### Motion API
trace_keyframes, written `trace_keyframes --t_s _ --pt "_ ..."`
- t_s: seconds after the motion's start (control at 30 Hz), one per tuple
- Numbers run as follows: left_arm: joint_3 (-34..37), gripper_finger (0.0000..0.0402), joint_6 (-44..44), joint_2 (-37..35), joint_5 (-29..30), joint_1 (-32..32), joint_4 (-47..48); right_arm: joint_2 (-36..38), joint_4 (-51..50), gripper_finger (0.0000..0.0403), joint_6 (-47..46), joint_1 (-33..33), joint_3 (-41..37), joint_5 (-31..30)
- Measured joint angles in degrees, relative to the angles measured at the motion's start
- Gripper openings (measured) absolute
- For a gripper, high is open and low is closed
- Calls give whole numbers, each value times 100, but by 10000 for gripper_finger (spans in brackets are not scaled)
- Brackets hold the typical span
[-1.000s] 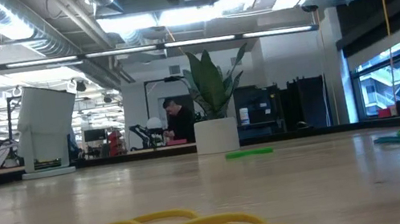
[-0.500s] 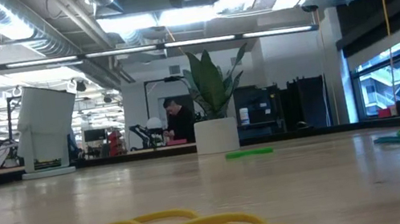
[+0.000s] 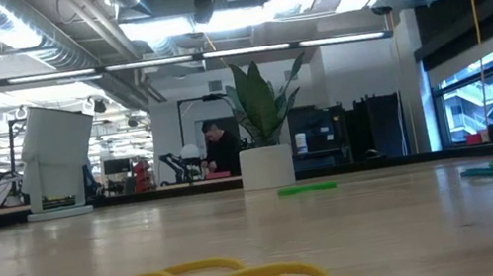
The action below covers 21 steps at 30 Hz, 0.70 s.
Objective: Pick and place rubber bands into bin
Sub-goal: Put the red rubber band into the transparent bin
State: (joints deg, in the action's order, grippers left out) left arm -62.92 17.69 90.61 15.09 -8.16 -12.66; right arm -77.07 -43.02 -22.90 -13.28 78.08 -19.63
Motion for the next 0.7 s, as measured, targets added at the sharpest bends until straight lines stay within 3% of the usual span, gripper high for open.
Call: trace_keyframes --t_s 0.17,0.33,0.43,0.53,0.7 --pt "0 3 724 -233 107 -133 503 1 -1179 146 -609 -64 0 169" --pt "-2 3 1211 -657 507 -602 1346 10 -2023 158 -1197 -353 -134 166" --pt "-4 2 1793 -978 934 -969 2177 6 -1599 158 -1457 -660 -526 127" --pt "-4 3 2642 -1332 1275 -1336 3049 3 -439 158 -1710 -957 -1201 141" --pt "-4 2 4342 -1775 1252 -2089 4297 -5 1149 158 -2546 -1413 -2202 299"
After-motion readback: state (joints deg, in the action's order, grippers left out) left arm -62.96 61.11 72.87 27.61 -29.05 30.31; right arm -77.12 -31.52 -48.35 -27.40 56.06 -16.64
